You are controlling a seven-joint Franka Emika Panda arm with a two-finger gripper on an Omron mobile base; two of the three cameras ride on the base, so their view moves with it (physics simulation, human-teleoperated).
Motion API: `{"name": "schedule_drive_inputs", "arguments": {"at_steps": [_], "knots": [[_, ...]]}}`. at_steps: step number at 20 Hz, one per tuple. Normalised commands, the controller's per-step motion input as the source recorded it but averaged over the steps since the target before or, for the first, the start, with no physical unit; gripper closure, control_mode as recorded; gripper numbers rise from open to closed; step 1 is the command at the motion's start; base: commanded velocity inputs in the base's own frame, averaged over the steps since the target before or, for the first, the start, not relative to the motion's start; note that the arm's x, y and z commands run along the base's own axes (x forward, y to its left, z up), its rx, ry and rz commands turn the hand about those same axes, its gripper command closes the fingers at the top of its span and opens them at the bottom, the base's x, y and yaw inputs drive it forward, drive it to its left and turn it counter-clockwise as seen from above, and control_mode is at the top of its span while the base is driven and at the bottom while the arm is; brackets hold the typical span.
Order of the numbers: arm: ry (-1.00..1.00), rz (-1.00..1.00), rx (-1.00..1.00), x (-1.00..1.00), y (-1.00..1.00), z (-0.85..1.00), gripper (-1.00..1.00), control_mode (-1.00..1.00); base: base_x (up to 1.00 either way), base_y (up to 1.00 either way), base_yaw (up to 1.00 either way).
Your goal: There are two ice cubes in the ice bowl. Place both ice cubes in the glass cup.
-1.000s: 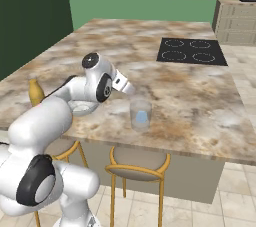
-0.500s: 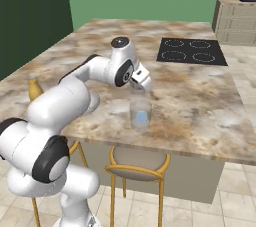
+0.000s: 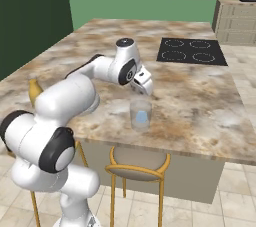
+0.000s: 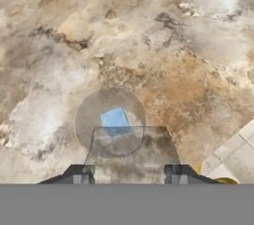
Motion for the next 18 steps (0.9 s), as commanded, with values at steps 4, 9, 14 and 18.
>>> {"name": "schedule_drive_inputs", "arguments": {"at_steps": [4,9,14,18], "knots": [[0.13,0.0,0.0,0.07,0.0,-0.27,1.0,-1.0,0.0,0.0,0.0],[0.11,0.0,0.0,0.14,0.0,-0.26,1.0,-1.0,0.0,0.0,0.0],[0.05,0.0,0.04,0.19,0.0,-0.21,1.0,-1.0,0.0,0.0,0.0],[0.0,0.0,0.15,0.34,0.0,-0.07,1.0,-1.0,0.0,0.0,0.0]]}}
